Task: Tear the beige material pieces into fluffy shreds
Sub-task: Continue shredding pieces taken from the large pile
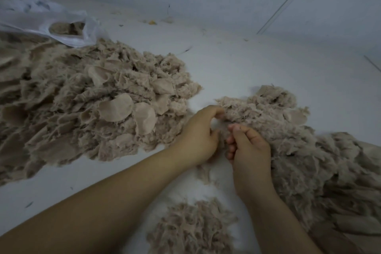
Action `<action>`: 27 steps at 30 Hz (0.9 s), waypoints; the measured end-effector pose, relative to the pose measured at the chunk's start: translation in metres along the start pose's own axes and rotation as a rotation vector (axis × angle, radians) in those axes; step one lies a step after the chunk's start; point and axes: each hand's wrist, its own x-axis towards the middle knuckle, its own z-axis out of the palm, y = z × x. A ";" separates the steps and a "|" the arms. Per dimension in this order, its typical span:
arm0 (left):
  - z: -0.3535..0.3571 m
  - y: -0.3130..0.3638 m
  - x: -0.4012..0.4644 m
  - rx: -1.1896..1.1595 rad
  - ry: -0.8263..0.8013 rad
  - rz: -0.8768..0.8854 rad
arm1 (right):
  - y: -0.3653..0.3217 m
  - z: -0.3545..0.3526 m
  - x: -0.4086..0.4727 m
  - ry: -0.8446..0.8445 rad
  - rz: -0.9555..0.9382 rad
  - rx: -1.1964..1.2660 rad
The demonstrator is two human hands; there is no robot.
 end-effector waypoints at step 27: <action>-0.001 -0.008 -0.041 -0.155 0.084 -0.019 | 0.007 0.000 0.008 -0.043 0.116 -0.020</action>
